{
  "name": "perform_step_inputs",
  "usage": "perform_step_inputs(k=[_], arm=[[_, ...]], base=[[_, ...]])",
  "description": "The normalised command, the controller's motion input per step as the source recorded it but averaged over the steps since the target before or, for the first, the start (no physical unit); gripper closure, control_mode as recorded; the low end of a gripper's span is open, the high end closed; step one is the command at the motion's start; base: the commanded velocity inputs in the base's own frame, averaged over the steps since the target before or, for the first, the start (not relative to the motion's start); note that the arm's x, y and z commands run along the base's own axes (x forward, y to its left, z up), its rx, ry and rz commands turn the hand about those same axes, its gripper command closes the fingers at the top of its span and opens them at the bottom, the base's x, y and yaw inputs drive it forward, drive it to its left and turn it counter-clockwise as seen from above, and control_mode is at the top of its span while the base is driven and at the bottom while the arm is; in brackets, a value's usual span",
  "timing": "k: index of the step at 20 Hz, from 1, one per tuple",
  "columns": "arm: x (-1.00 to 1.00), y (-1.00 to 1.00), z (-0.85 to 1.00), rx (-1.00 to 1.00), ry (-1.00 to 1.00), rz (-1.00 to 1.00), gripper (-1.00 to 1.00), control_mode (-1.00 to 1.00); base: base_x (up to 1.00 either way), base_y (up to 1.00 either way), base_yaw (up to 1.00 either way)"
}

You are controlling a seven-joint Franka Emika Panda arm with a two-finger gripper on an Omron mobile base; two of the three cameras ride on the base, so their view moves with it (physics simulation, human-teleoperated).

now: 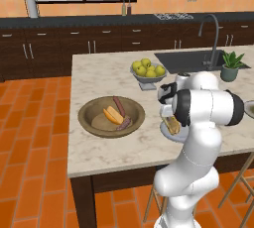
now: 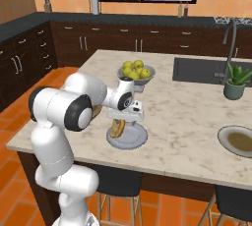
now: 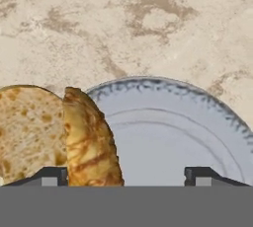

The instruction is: Place one bun and one sausage from the bowl on each plate.

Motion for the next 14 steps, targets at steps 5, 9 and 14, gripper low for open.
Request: perform_step_inputs(k=[5,9,14], arm=[[-0.08,-0.24,0.07,0.14,-0.35,0.0,-1.0,-1.0],[-0.06,-0.27,0.0,0.18,-0.51,0.0,-1.0,-1.0],[-0.5,-0.06,-0.59,0.06,-0.36,0.0,-1.0,-1.0]], base=[[0.0,0.0,0.0],[0.0,0.0,0.0],[0.0,0.0,0.0]])
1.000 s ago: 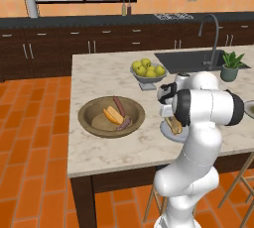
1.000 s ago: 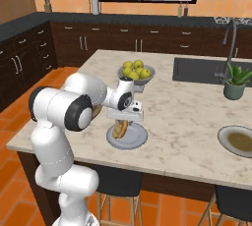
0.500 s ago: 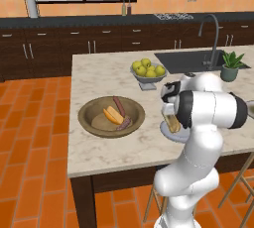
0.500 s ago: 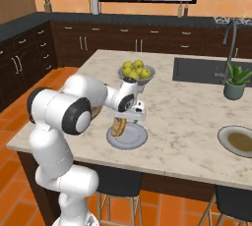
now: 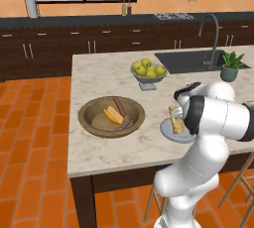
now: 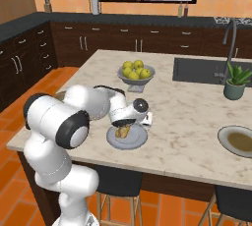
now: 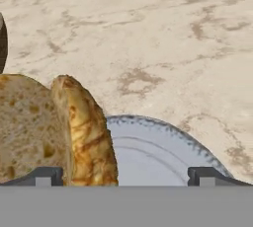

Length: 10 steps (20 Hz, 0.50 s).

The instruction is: Place one bun and one sausage from the bowl on each plate.

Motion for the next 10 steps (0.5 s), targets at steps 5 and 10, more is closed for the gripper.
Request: perform_step_inputs(k=[5,10], arm=[[-0.85,0.1,-0.66,0.0,-0.17,0.0,-1.0,-1.0],[-0.7,0.35,-0.2,-0.01,0.01,0.0,-1.0,-1.0]], base=[[0.0,0.0,0.0],[0.0,0.0,0.0]])
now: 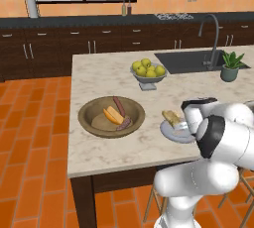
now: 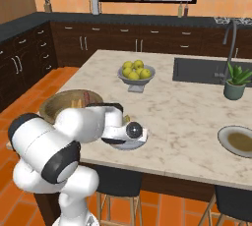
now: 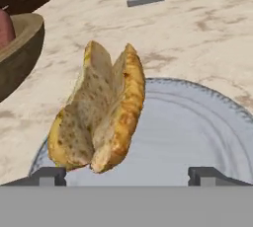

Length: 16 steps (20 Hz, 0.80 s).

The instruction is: Place one bun and one sausage from the bowl on each plate.

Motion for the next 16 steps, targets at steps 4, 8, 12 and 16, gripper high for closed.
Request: perform_step_inputs(k=[4,8,12,16], arm=[[0.0,0.2,0.64,0.0,0.03,-0.01,-1.0,-1.0],[0.0,0.13,1.0,0.0,0.16,-0.06,-1.0,-1.0],[0.1,0.46,1.0,0.0,0.31,-0.04,-1.0,-1.0],[0.39,0.62,1.0,0.0,0.39,0.0,-1.0,-1.0]], base=[[0.0,0.0,0.0],[0.0,0.0,0.0],[0.0,0.0,0.0],[0.0,0.0,0.0]])
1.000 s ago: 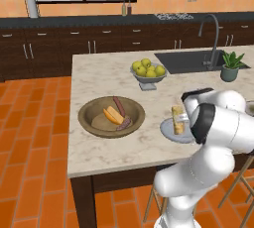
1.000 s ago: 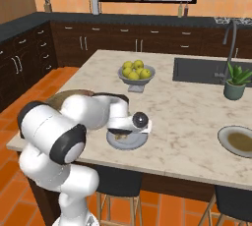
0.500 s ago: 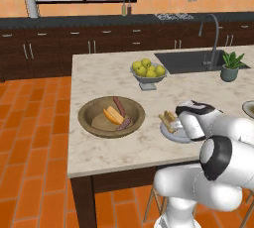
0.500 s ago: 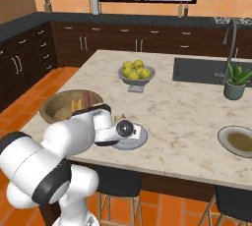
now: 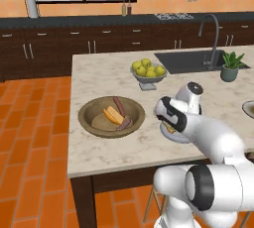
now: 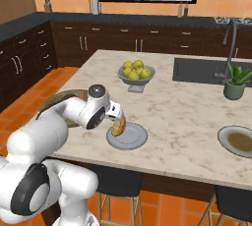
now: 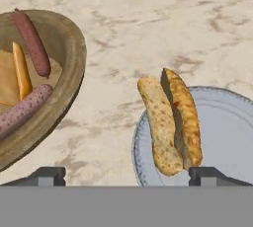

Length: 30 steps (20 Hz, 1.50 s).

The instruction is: Place one bun and one sausage from the bowl on each plate.

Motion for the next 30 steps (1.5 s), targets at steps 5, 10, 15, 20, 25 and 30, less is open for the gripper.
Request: perform_step_inputs(k=[5,10,15,20,25,30], arm=[[0.54,0.72,0.81,0.0,0.44,0.0,-1.0,-1.0],[0.05,0.67,0.34,0.0,0.29,0.03,-1.0,-1.0],[0.0,0.44,-0.05,0.0,0.06,0.09,-1.0,-1.0],[0.02,0.19,-0.44,0.0,-0.01,0.08,-1.0,-1.0],[0.03,0.34,-0.47,0.0,-0.01,0.02,-1.0,-1.0],[0.18,0.12,-0.06,0.0,0.09,-0.03,-1.0,-1.0]], base=[[0.0,0.0,0.0],[0.0,0.0,0.0],[0.0,0.0,0.0],[0.0,0.0,0.0],[0.0,0.0,0.0],[0.0,0.0,0.0]])
